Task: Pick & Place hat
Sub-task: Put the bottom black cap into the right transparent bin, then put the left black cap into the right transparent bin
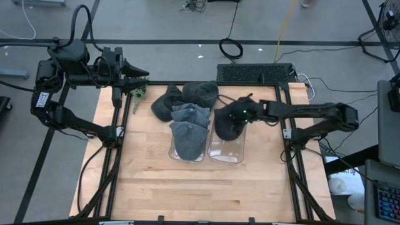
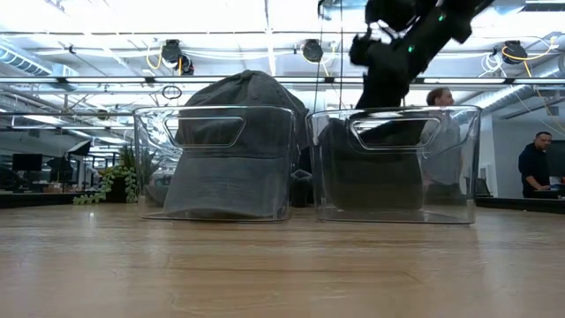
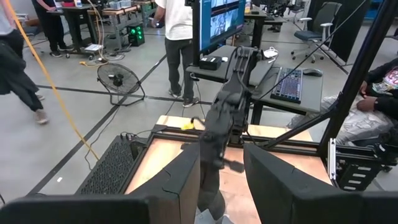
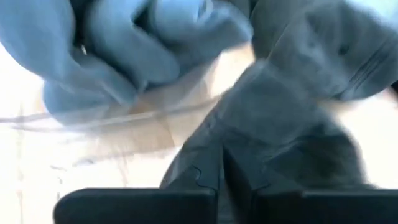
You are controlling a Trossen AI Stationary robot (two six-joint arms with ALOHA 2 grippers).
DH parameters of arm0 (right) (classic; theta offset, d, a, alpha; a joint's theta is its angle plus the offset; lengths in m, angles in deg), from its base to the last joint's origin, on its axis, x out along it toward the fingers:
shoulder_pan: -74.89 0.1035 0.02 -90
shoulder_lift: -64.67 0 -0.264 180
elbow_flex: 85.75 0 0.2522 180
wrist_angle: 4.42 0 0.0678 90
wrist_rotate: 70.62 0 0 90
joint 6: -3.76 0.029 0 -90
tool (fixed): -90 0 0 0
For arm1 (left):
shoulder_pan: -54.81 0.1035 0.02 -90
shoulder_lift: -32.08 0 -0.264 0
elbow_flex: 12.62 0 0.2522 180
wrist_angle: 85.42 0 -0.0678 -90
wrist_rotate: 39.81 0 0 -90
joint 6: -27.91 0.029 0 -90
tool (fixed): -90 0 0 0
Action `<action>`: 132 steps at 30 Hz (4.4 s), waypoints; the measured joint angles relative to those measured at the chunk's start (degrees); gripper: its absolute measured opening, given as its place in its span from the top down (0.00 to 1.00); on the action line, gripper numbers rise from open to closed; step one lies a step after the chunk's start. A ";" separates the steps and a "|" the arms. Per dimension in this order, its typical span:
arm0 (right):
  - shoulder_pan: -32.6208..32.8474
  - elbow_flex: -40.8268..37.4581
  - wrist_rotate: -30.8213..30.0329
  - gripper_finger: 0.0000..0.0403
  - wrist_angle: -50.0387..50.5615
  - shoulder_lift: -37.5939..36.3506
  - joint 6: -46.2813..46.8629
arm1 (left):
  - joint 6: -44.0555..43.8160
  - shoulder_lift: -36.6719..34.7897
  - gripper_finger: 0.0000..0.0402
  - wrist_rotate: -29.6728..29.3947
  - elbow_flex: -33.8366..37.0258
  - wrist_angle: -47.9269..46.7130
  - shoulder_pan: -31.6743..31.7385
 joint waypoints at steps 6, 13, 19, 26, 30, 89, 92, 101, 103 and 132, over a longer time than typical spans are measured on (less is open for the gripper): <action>0.00 0.00 -0.47 0.91 -1.39 -7.85 0.17 | 0.18 0.23 0.67 -0.83 0.00 0.00 -0.02; 0.07 0.00 -0.08 0.76 -8.65 -15.23 1.06 | 3.41 2.00 0.67 -4.76 0.02 -0.26 0.00; 0.04 0.00 -3.11 0.61 -15.18 -18.74 1.72 | 8.51 4.85 0.66 -9.70 0.04 -2.82 5.29; 0.04 0.00 -2.93 0.51 -17.24 -20.69 5.16 | 4.84 7.21 0.48 -6.05 0.04 -3.31 16.66; 0.03 0.00 -2.93 0.47 -19.02 -21.02 4.11 | -1.43 9.69 0.34 -5.94 0.04 -3.53 22.18; -0.09 0.00 -0.09 0.46 -27.58 -21.32 0.62 | -70.76 -29.20 0.13 -12.35 71.12 11.72 15.99; -0.09 0.00 -0.07 0.46 -27.56 -21.32 0.63 | -72.36 -30.23 0.13 -12.37 75.16 13.40 15.18; -0.09 0.00 -0.06 0.46 -27.36 -21.21 0.63 | -78.53 -30.80 0.13 -13.38 88.02 21.79 13.68; -0.09 0.00 -0.04 0.46 -26.68 -21.19 0.63 | -80.62 -30.78 0.12 -13.42 91.26 25.33 13.49; -0.09 0.00 0.18 0.46 -25.02 -20.89 0.39 | -87.41 -29.00 0.13 -25.33 115.32 65.14 14.48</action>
